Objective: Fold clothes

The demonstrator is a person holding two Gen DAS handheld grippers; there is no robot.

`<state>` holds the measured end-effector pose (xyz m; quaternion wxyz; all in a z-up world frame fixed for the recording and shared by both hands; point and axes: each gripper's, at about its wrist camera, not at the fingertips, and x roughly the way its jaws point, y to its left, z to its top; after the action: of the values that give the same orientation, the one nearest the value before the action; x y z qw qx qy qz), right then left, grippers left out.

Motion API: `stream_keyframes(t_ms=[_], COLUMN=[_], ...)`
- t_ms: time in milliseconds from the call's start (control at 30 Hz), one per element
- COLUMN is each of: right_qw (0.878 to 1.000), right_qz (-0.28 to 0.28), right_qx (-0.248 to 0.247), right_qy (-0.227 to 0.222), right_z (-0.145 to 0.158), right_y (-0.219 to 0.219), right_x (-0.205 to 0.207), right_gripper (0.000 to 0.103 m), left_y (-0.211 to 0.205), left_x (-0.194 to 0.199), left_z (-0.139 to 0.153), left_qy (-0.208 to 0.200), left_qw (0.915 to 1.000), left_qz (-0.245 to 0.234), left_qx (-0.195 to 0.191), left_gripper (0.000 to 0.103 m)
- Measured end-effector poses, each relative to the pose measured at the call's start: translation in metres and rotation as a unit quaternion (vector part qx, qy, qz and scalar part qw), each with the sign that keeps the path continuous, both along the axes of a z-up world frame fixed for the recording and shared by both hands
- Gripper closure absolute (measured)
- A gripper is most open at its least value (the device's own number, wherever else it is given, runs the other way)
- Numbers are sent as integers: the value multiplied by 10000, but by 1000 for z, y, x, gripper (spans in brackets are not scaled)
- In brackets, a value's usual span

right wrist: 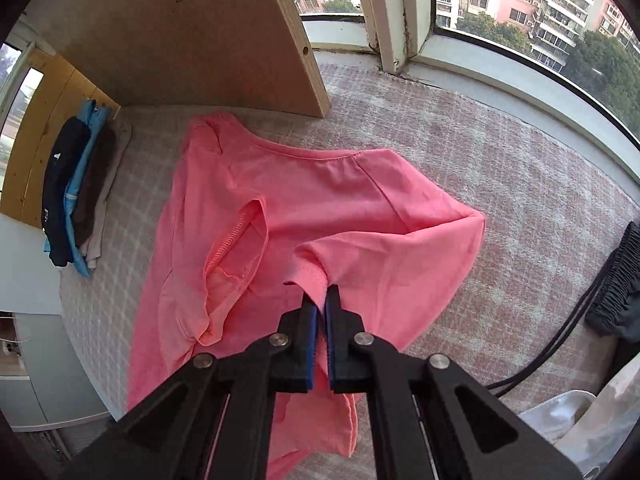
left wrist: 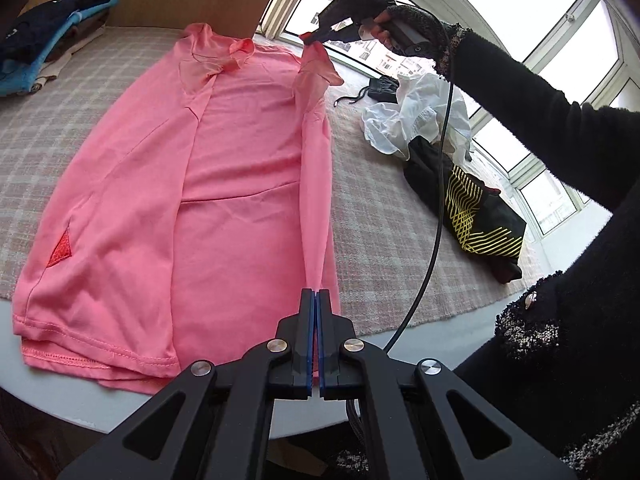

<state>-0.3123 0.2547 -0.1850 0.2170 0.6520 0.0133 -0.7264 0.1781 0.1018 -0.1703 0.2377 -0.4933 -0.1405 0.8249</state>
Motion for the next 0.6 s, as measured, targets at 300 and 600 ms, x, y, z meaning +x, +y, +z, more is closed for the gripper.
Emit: stream_keyframes(t_ms=[300,600], right_qw=[9989,9938], right_qz=[269,601], right_qx=[185,769], right_qy=[345,526], right_z=[-15,6], right_y=[-60,-60], right_x=[6,46], right_gripper=[96,58], left_y=[-21,-20], left_x=[6,5], left_z=[-26,-22], left_qy=[-337,-290], left_qw=[9986,9992], left_qz=[391,271], left_qx=[-118,-46], left_gripper=[103,103])
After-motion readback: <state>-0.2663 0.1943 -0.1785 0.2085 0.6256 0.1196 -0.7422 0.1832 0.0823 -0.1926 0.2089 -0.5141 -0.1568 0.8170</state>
